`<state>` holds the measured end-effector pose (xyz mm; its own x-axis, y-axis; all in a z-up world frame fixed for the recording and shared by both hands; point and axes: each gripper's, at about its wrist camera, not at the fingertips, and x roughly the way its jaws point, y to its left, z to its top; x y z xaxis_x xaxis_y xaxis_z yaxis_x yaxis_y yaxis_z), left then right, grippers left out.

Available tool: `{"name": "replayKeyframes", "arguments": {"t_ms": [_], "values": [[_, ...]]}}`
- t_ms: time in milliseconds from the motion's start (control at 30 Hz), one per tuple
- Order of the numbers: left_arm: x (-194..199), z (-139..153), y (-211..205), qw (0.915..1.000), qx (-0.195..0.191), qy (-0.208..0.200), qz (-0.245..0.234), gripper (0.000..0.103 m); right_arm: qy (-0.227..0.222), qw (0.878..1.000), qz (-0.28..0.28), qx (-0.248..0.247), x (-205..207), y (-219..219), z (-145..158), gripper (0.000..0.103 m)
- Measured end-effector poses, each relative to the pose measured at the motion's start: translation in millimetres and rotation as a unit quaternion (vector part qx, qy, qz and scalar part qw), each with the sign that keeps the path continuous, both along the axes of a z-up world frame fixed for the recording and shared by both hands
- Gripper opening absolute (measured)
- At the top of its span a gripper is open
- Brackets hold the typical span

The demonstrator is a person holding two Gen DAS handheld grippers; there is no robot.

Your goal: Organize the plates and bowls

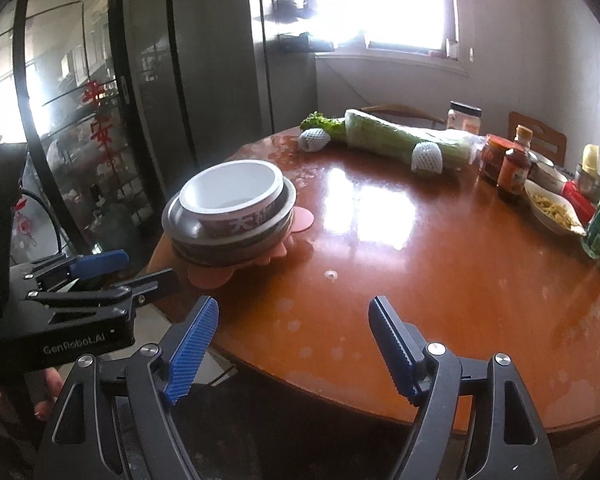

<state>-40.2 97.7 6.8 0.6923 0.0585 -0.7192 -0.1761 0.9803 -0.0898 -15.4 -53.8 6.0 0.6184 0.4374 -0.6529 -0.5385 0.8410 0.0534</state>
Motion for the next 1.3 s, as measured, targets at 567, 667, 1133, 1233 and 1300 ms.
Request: {"name": "replayKeyframes", "arguments": {"t_ms": [567, 667, 1133, 1233, 1300], "values": [[-1.0, -3.7, -3.3, 0.9999, 0.008, 0.007, -0.002, 0.074, -0.006, 1.0, -0.005, -0.001, -6.8, 0.8, -0.2, 0.079], [-0.8, -4.0, -4.5, 0.9999, 0.012, 0.008, -0.004, 0.074, -0.003, 1.0, -0.004, -0.002, -6.3, 1.2, -1.8, 0.079], [-0.4, -4.2, -7.8, 0.9998, 0.016, 0.007, -0.007, 0.074, 0.0, 1.0, -0.008, -0.003, -3.9, 1.2, -4.1, 0.079], [0.1, -3.5, -7.6, 0.9998, 0.018, 0.006, -0.006, 0.074, 0.002, 1.0, -0.007, -0.001, -4.0, 1.0, -4.8, 0.079], [0.0, -3.0, -7.2, 0.9998, 0.019, 0.006, -0.004, 0.074, 0.002, 1.0, -0.008, 0.0, -3.8, 0.9, -5.0, 0.079]]}}
